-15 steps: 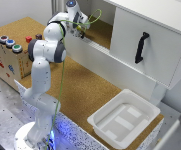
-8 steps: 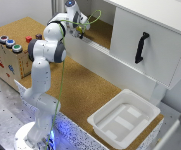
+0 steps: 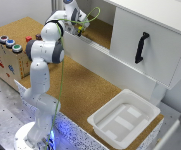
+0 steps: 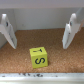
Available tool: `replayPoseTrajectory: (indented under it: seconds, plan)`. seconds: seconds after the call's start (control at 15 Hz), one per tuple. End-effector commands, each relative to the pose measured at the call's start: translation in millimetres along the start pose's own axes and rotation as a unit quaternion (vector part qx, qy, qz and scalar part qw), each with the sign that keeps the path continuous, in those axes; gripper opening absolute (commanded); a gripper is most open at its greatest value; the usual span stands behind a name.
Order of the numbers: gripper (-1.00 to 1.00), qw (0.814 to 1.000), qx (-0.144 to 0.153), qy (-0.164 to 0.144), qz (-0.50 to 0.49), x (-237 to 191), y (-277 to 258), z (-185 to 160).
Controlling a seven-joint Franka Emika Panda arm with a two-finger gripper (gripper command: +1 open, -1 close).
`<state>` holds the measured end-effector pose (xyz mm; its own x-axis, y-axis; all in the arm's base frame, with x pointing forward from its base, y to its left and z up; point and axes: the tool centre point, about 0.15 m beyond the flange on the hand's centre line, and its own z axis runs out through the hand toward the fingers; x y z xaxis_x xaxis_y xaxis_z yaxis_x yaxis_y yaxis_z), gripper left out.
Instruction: Put the yellow object inside the left cabinet
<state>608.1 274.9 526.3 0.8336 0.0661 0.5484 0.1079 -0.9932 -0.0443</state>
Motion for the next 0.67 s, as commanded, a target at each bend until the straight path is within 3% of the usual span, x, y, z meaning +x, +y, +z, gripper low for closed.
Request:
replayPoseTrajectory:
  seconds: [0.0, 0.6]
  plan:
    - [1.00, 0.998, 0.024, 0.023, -0.052, -57.2, -1.0, -47.2]
    - [1.00, 0.979, 0.066, -0.038, -0.187, -122.7, -22.0, -76.8]
